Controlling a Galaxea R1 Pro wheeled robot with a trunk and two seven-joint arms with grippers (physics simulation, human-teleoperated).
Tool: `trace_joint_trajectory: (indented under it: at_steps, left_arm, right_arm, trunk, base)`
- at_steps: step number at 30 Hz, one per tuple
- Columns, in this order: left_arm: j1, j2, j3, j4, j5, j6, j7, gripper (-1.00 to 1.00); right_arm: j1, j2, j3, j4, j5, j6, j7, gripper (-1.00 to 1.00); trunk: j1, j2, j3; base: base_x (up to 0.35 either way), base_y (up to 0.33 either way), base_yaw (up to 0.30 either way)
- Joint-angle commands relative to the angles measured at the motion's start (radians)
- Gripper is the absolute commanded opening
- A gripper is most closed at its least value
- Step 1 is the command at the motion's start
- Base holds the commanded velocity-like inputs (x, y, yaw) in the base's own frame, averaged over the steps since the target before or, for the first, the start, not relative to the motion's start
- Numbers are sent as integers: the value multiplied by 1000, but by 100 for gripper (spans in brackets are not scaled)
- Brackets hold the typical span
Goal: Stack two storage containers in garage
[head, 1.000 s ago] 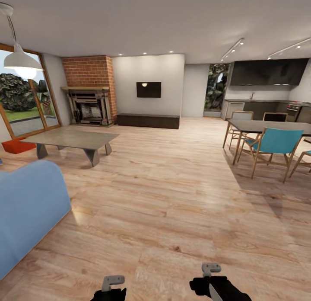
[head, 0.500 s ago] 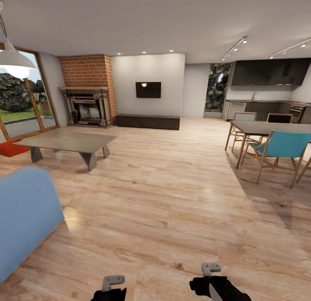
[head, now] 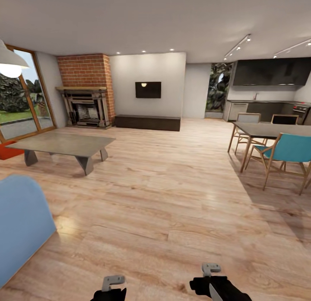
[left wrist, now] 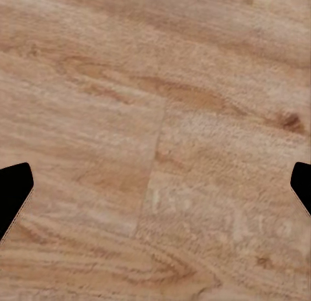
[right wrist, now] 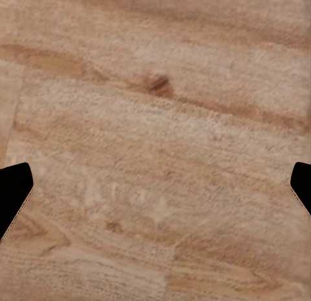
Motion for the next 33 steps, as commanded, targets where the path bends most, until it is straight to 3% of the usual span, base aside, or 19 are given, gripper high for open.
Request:
trace_joint_trajectory:
  at_steps: [1,33]
  left_arm:
    - [-1,0,-8,1,10,-4,0,100]
    - [-1,0,-8,1,10,-4,0,100]
  right_arm:
    - [0,0,-3,-2,3,6,3,100]
    - [0,0,-3,-2,3,6,3,100]
  trunk:
    - [1,0,-1]
    - [1,0,-1]
  base:
    - [343,0,0]
    - [343,0,0]
